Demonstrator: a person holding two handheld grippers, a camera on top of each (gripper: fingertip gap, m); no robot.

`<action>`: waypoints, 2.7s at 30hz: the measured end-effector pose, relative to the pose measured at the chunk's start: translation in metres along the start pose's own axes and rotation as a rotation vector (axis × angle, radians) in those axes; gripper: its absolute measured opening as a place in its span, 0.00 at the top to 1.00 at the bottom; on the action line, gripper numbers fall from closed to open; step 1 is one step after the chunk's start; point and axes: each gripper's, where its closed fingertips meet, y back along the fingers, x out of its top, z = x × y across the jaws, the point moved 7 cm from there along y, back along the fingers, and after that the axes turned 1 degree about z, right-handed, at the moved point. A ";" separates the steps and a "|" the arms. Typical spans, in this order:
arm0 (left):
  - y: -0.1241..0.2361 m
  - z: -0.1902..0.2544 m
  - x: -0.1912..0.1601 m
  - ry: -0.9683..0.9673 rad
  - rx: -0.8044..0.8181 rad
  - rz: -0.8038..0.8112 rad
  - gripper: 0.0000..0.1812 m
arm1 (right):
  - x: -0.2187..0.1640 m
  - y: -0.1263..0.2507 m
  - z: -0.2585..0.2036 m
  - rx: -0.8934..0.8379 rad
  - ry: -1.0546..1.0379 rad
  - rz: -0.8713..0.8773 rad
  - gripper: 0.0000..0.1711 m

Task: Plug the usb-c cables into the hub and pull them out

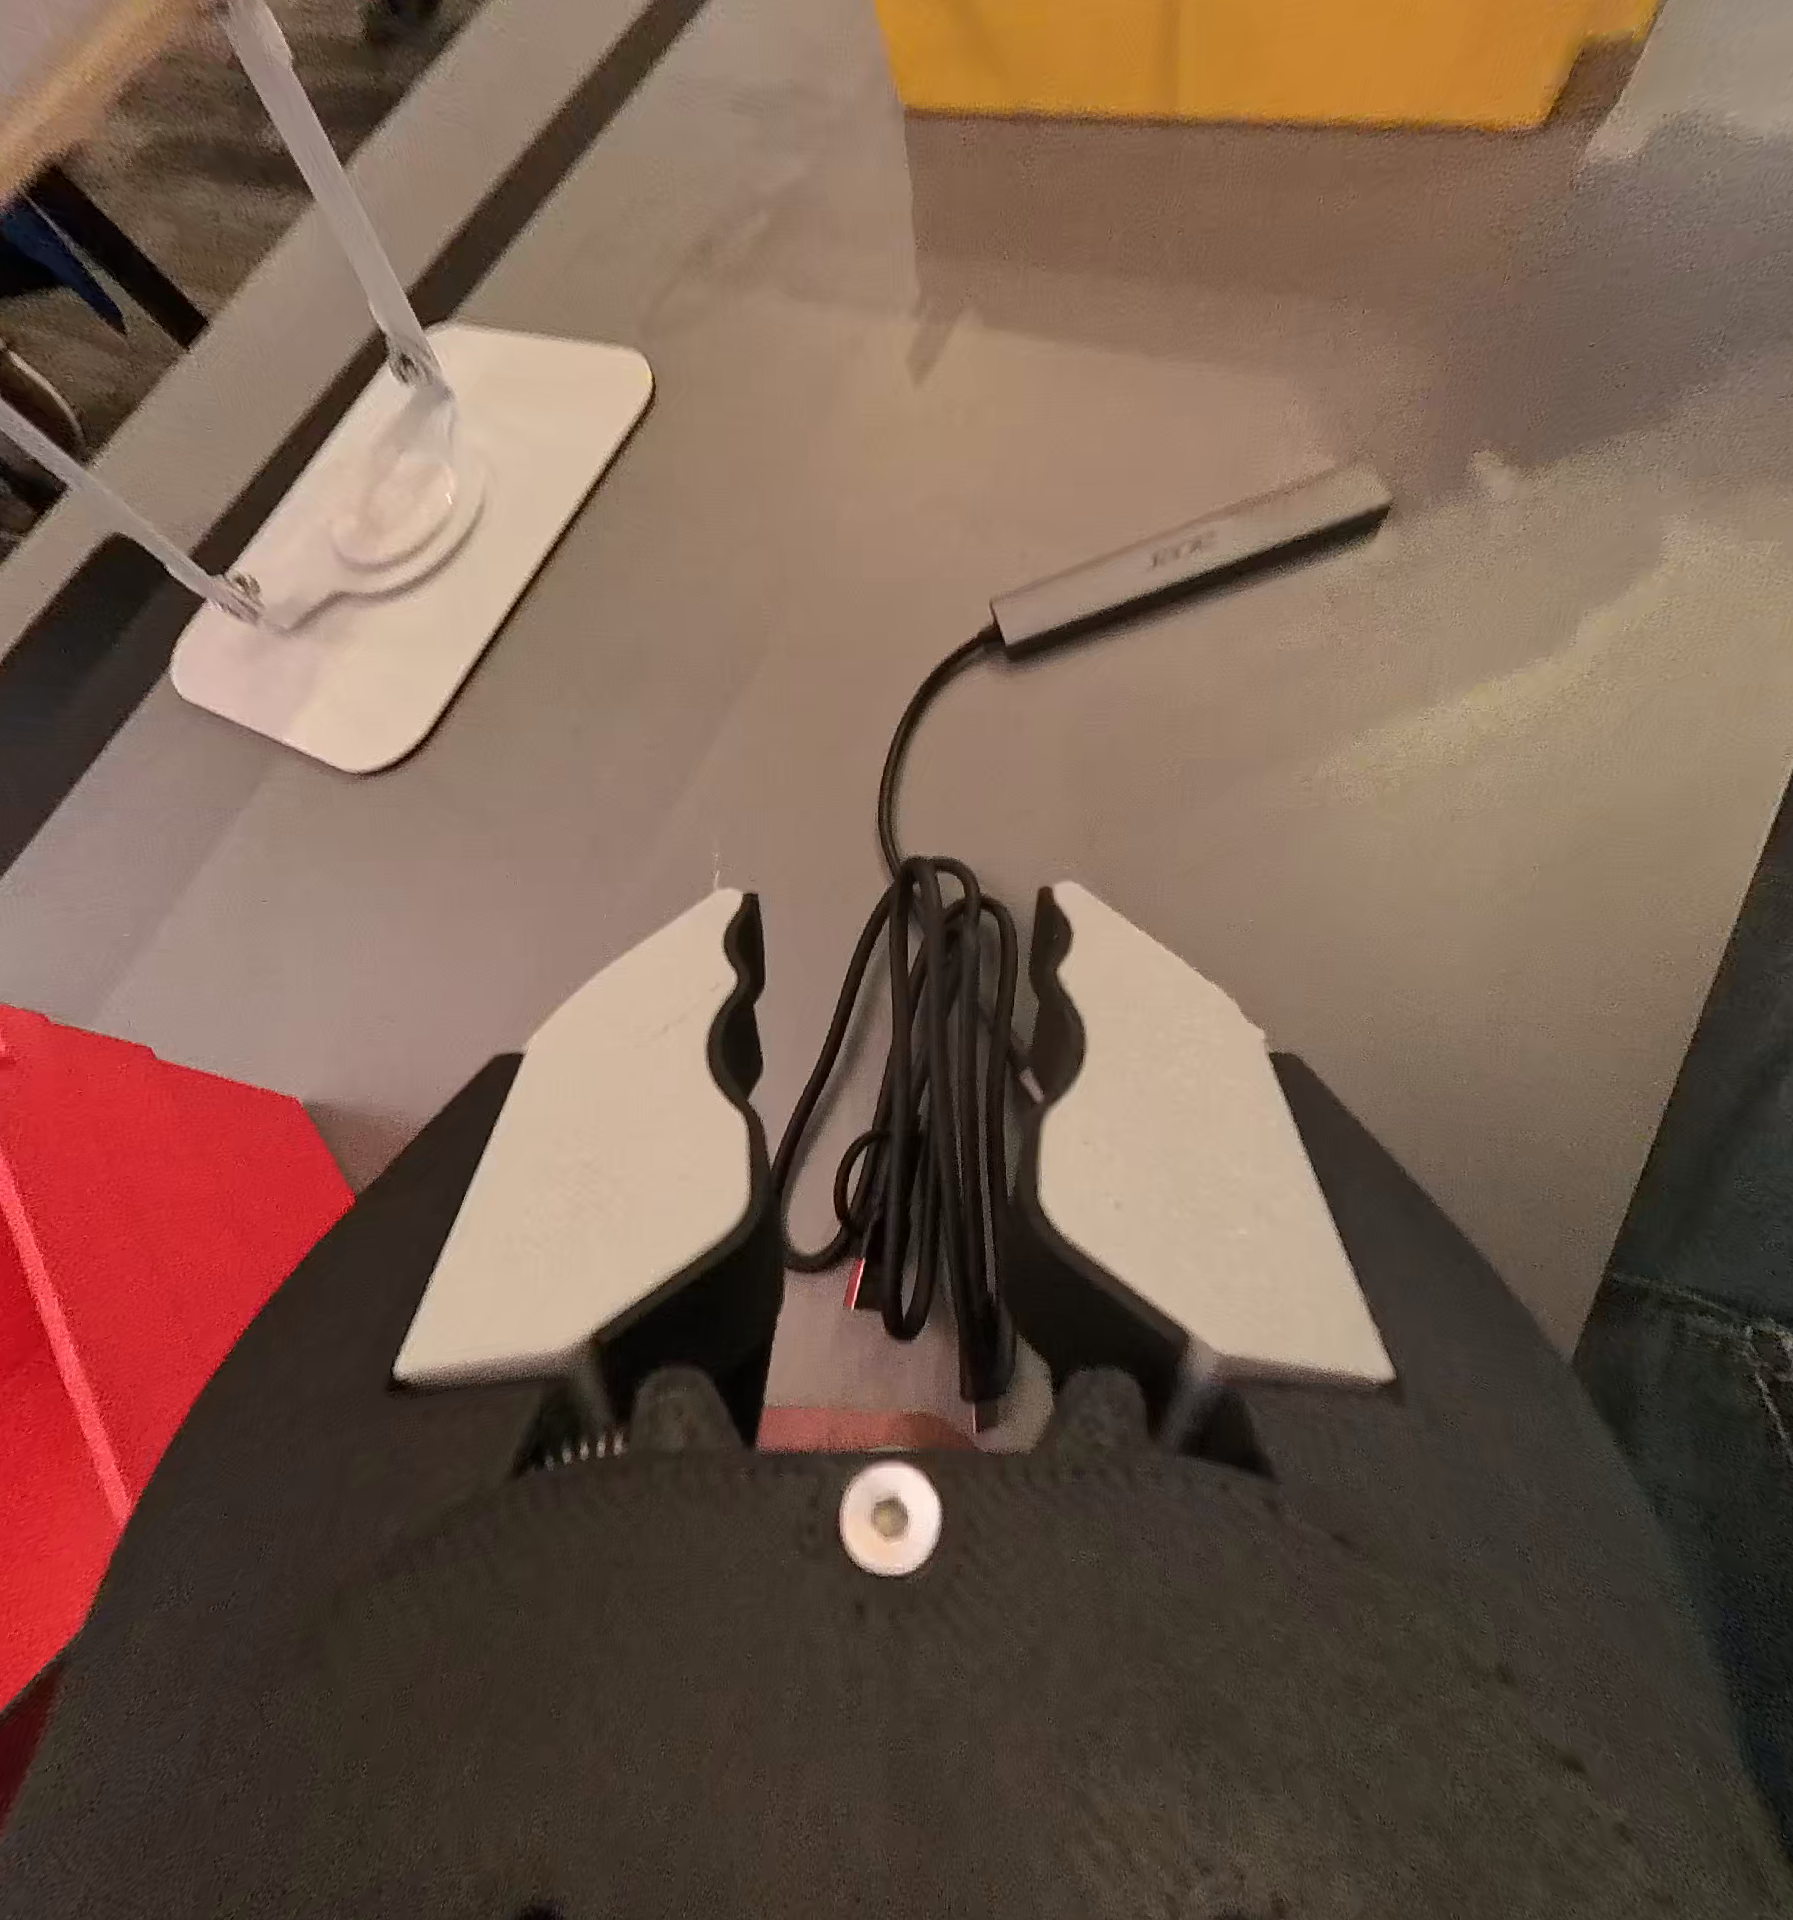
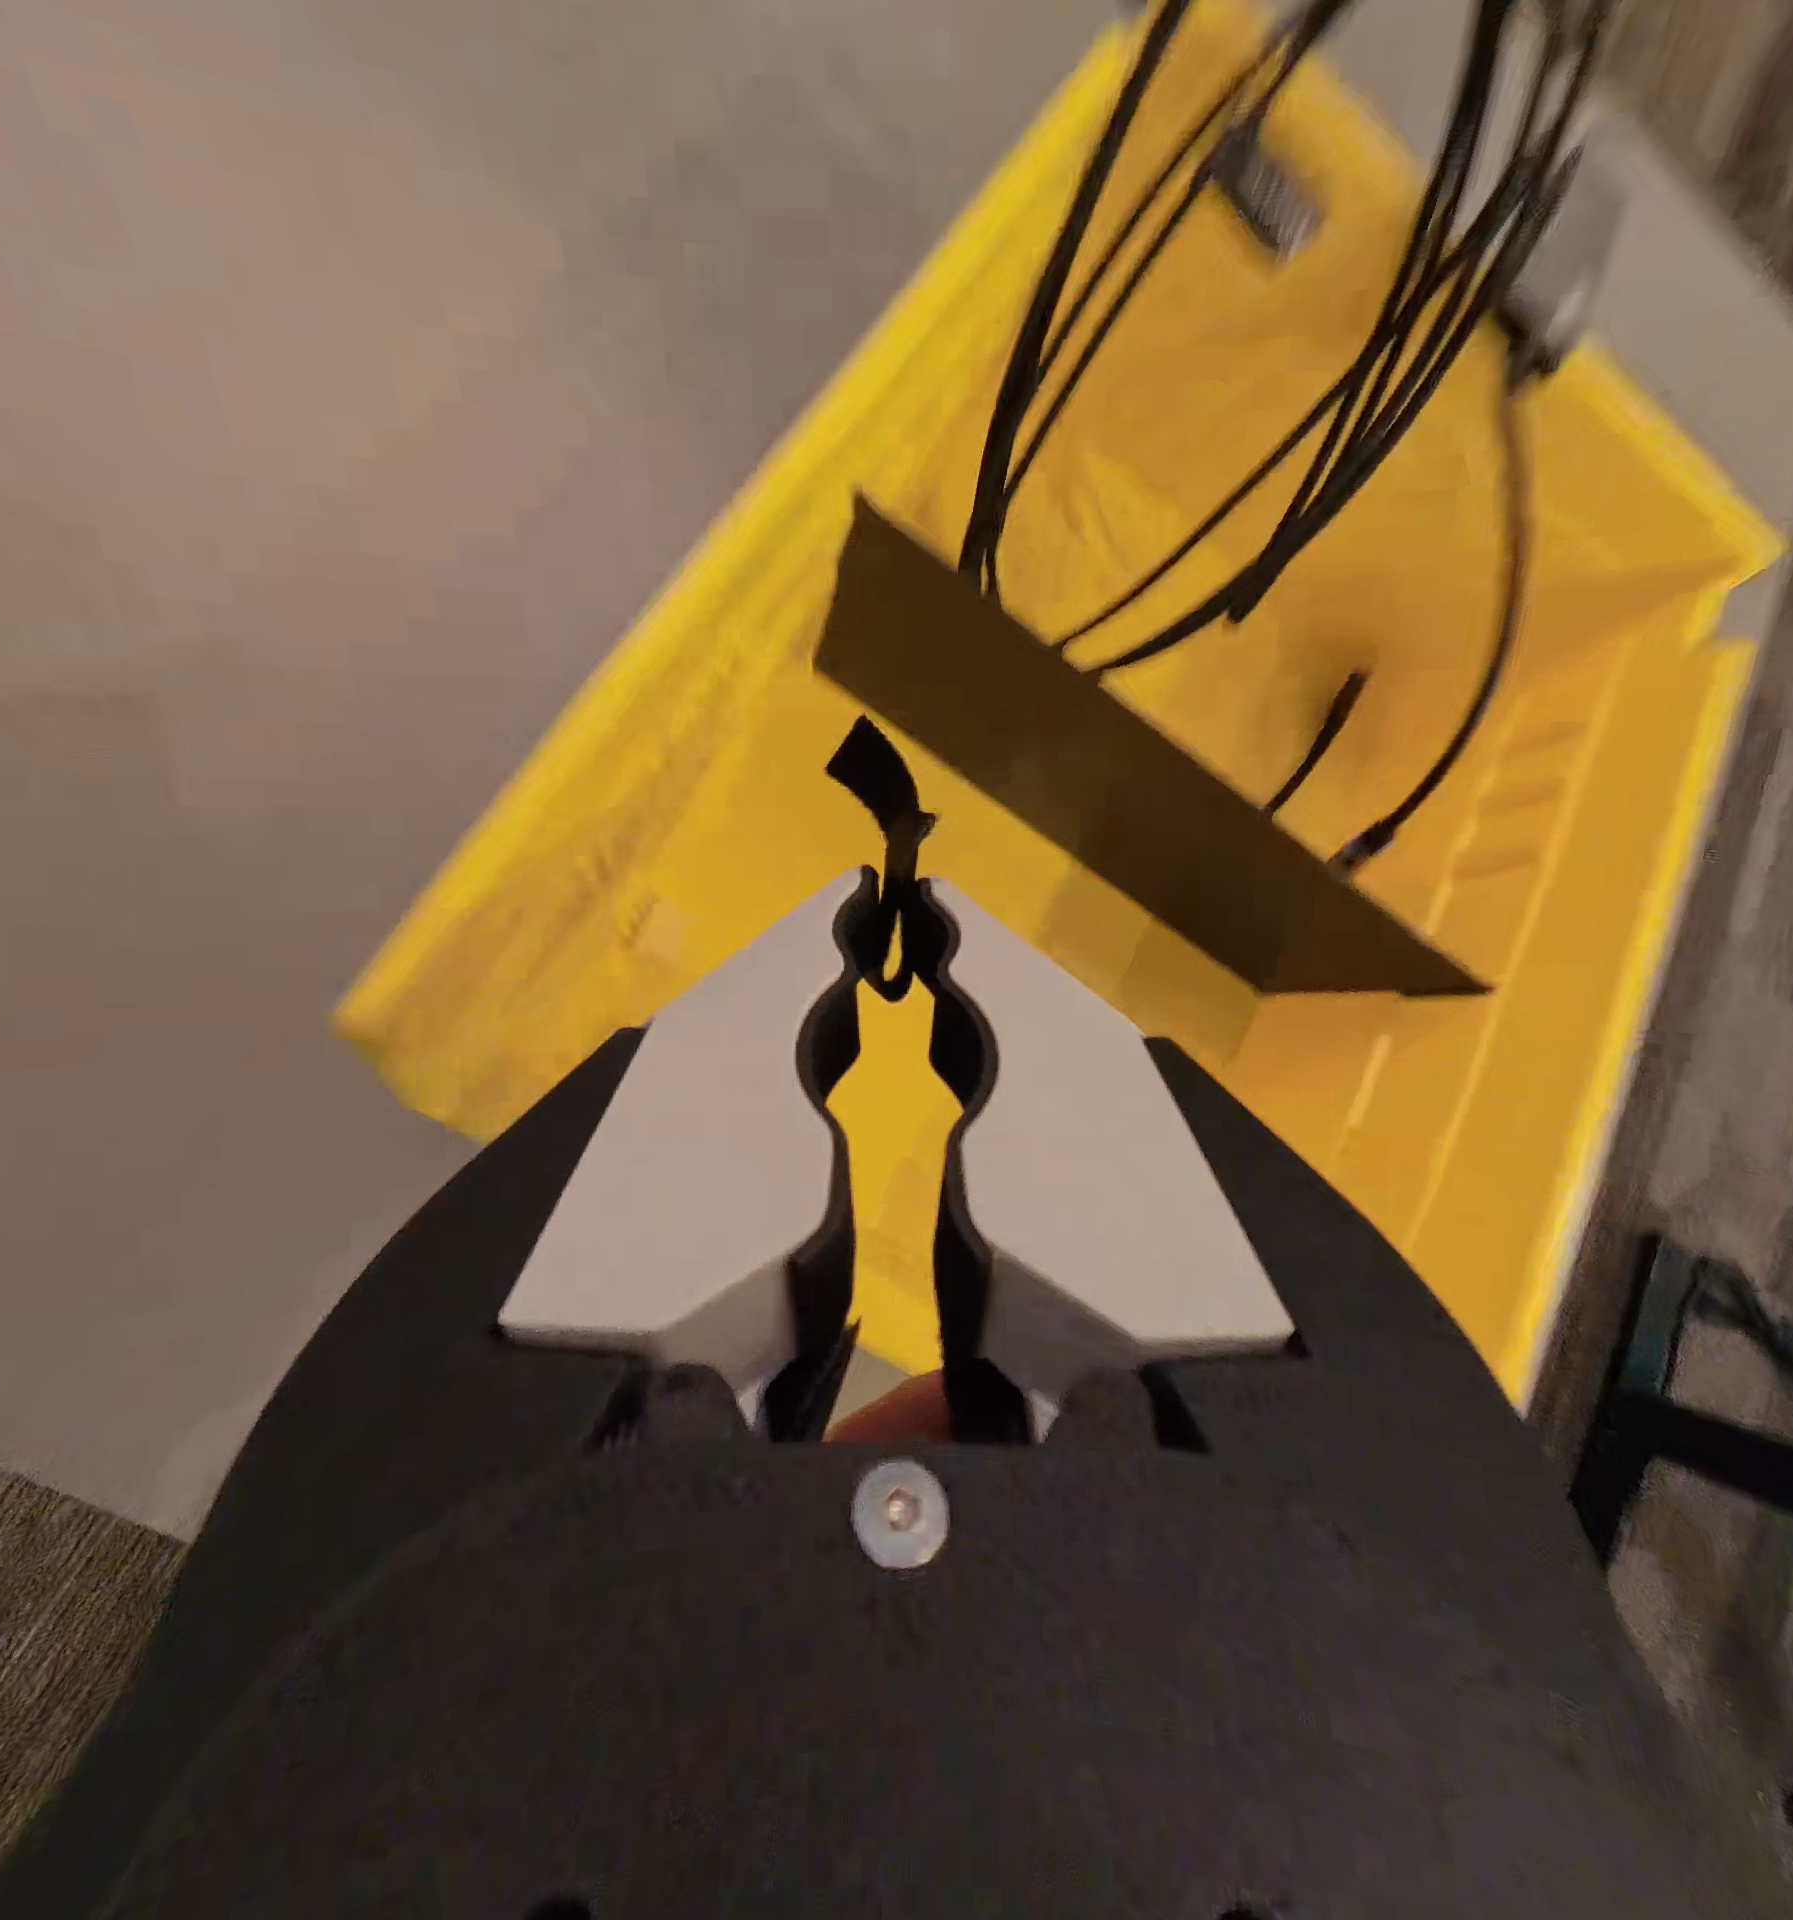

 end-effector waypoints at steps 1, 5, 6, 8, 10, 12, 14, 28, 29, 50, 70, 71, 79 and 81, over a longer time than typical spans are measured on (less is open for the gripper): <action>-0.001 -0.001 -0.002 0.000 0.003 -0.028 0.72 | -0.009 -0.012 0.003 0.017 -0.003 -0.054 0.97; -0.005 -0.003 -0.011 -0.004 0.006 -0.118 0.71 | -0.025 -0.042 0.005 0.049 0.044 -0.171 0.89; -0.005 -0.004 -0.014 -0.009 0.006 -0.137 0.71 | -0.026 -0.046 0.006 0.049 0.046 -0.194 0.85; -0.007 -0.003 -0.020 -0.012 -0.003 -0.188 0.70 | -0.027 -0.048 0.006 0.074 0.058 -0.219 0.85; -0.008 -0.004 -0.026 -0.014 -0.002 -0.230 0.68 | -0.025 -0.046 0.006 0.099 0.057 -0.216 0.75; -0.009 -0.006 -0.032 -0.003 0.001 -0.268 0.65 | -0.027 -0.043 0.008 0.113 0.052 -0.226 0.75; -0.011 -0.006 -0.038 0.009 -0.008 -0.297 0.64 | -0.028 -0.036 0.012 0.078 0.050 -0.218 0.74; -0.028 -0.008 -0.057 -0.058 0.012 -0.341 0.98 | 0.061 0.091 -0.066 0.093 0.182 0.371 0.96; -0.027 -0.009 -0.055 -0.047 0.025 -0.318 0.98 | 0.071 0.093 -0.082 0.155 0.199 0.426 0.95; 0.050 -0.027 0.046 0.259 -0.261 0.326 0.98 | 0.193 -0.015 -0.242 0.523 0.534 0.919 1.00; 0.094 -0.043 0.012 0.262 -0.109 0.216 0.98 | 0.235 -0.051 -0.073 -0.238 0.465 0.499 1.00; 0.098 -0.042 0.011 0.274 -0.111 0.227 0.98 | 0.237 -0.054 -0.070 -0.200 0.453 0.497 1.00; 0.128 -0.037 0.006 0.261 -0.062 0.241 0.98 | 0.215 -0.120 -0.064 -0.128 0.399 0.294 1.00; 0.142 -0.039 0.004 0.254 -0.031 0.241 0.98 | 0.205 -0.140 -0.065 -0.107 0.360 0.236 1.00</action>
